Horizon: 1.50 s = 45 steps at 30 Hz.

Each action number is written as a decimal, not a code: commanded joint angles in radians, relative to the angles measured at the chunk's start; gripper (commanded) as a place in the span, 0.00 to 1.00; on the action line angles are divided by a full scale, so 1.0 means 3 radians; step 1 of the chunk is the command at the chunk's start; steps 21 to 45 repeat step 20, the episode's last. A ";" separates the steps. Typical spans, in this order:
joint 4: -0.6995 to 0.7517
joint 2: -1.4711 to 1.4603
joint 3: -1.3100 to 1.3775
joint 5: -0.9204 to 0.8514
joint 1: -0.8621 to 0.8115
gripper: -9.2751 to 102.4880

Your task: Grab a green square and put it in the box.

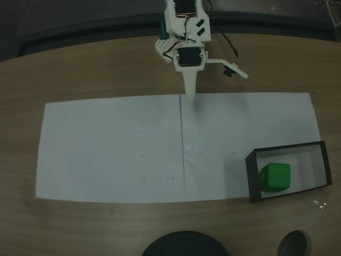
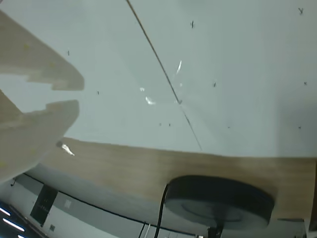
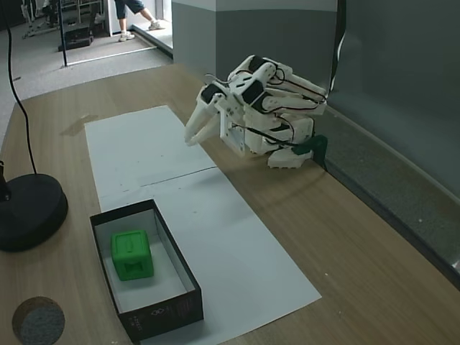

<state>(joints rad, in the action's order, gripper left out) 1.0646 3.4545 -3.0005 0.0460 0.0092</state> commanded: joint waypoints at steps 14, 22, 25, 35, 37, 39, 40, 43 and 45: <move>0.0757 0.0072 0.0000 0.0041 0.0005 0.08; 0.0757 0.0072 0.0000 0.0041 0.0005 0.08; 0.0757 0.0072 0.0000 0.0041 0.0005 0.08; 0.0757 0.0072 0.0000 0.0041 0.0005 0.08; 0.0757 0.0072 0.0000 0.0041 0.0005 0.08; 0.0757 0.0072 0.0000 0.0041 0.0005 0.08; 0.0757 0.0072 0.0000 0.0041 0.0005 0.08; 0.0757 0.0072 0.0000 0.0041 0.0005 0.08; 0.0757 0.0072 0.0000 0.0041 0.0005 0.08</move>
